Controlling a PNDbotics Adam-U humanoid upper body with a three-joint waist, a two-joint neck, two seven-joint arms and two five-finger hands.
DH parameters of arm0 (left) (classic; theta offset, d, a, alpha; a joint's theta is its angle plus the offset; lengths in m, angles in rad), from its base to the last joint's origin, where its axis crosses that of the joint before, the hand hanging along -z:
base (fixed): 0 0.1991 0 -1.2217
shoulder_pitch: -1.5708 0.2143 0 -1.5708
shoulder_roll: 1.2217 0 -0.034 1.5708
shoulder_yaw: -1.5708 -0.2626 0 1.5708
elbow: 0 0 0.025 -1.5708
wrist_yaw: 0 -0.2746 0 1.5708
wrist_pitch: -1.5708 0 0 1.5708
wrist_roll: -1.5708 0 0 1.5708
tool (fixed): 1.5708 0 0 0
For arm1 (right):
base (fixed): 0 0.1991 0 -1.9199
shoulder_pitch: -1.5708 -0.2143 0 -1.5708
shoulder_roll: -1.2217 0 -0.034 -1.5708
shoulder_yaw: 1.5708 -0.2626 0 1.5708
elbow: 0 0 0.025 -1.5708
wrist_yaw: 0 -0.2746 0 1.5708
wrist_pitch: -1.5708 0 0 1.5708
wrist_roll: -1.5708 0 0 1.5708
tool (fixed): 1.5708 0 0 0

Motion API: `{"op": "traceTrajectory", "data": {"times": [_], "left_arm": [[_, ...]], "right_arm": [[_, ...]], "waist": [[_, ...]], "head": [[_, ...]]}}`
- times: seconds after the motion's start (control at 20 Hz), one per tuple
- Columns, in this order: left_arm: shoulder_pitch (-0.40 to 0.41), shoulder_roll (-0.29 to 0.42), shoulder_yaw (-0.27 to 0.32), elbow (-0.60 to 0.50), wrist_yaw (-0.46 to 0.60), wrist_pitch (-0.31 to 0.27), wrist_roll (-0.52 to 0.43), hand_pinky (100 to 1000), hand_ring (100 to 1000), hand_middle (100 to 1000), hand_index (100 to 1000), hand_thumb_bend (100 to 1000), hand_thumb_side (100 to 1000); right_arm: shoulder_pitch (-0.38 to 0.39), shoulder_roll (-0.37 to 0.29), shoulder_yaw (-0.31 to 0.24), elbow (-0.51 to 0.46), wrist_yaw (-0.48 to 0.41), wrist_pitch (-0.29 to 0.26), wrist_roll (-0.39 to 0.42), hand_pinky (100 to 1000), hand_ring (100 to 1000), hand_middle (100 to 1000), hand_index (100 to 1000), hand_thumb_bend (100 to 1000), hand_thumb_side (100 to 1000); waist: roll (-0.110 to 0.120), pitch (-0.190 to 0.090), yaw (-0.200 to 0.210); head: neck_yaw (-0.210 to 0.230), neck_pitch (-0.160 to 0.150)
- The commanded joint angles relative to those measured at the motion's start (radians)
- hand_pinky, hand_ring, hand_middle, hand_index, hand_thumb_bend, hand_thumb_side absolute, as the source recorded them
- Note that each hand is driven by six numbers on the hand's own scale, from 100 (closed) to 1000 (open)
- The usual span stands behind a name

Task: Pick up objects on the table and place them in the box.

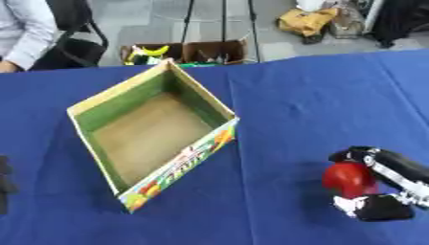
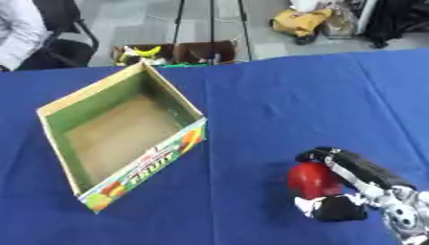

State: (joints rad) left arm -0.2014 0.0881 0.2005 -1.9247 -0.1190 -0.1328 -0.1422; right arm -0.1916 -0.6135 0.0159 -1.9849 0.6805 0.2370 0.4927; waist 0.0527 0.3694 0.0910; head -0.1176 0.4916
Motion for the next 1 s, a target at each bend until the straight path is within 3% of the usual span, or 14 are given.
{"op": "traceTrajectory", "data": {"times": [0.05, 0.55, 1.0], "left_arm": [[-0.006, 0.013, -0.002, -0.014, 0.001, -0.001, -0.003, 206, 409, 500, 657, 100, 830], [-0.004, 0.014, -0.004, -0.014, 0.001, 0.0, -0.006, 208, 410, 500, 656, 100, 831], [-0.001, 0.017, -0.008, -0.013, 0.003, 0.0, -0.01, 209, 410, 500, 657, 100, 831]], "right_arm": [[-0.017, -0.041, -0.001, -0.015, -0.006, -0.005, -0.038, 432, 429, 793, 860, 100, 171], [-0.089, -0.132, 0.031, -0.015, 0.021, -0.09, -0.124, 428, 439, 780, 808, 100, 221], [-0.242, -0.213, 0.081, -0.015, 0.017, -0.156, -0.15, 432, 444, 777, 790, 100, 254]], "waist": [[-0.004, -0.02, 0.0], [-0.007, -0.024, -0.002], [-0.013, -0.031, 0.005]], "head": [[-0.004, -0.001], [-0.007, 0.001], [-0.017, 0.007]]}}
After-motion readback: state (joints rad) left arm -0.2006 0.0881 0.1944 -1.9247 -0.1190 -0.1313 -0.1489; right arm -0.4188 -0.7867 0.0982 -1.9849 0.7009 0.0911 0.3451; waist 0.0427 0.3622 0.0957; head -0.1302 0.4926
